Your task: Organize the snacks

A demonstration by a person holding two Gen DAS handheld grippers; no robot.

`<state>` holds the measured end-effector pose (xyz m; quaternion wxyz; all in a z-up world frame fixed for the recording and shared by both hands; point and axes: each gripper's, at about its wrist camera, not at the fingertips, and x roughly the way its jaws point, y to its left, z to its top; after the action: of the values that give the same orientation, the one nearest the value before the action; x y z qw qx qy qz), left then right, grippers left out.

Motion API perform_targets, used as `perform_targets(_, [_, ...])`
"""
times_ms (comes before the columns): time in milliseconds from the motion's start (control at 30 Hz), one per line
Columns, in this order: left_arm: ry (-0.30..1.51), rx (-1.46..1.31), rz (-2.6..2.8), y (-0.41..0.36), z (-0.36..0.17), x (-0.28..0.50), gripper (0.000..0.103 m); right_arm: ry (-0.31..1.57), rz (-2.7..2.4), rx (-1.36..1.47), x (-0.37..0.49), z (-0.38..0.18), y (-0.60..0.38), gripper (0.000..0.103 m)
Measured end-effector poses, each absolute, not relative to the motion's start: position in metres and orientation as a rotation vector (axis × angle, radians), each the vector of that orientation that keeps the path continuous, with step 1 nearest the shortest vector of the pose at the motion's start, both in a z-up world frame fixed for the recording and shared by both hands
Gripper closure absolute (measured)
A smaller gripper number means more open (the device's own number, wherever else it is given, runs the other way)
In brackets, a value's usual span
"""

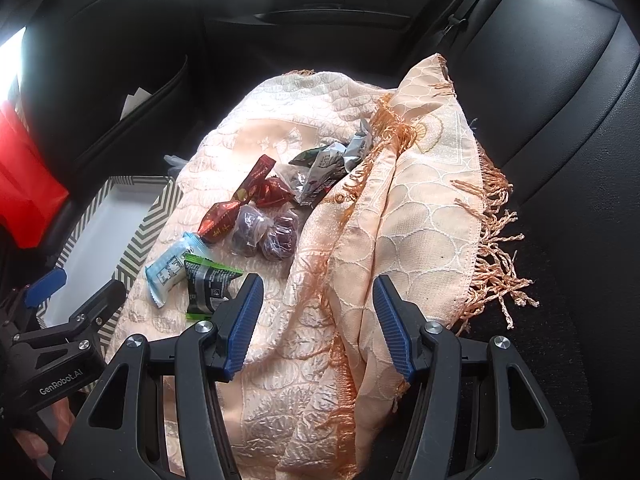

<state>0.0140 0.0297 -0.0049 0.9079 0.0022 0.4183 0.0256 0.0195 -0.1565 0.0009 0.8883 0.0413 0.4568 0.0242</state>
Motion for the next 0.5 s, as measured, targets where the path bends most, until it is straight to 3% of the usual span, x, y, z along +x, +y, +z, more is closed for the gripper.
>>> perform_targets(500, [0.874, 0.015, 0.053, 0.0306, -0.0089, 0.0156, 0.0, 0.972, 0.06, 0.075, 0.0202, -0.0033, -0.1516, 0.046])
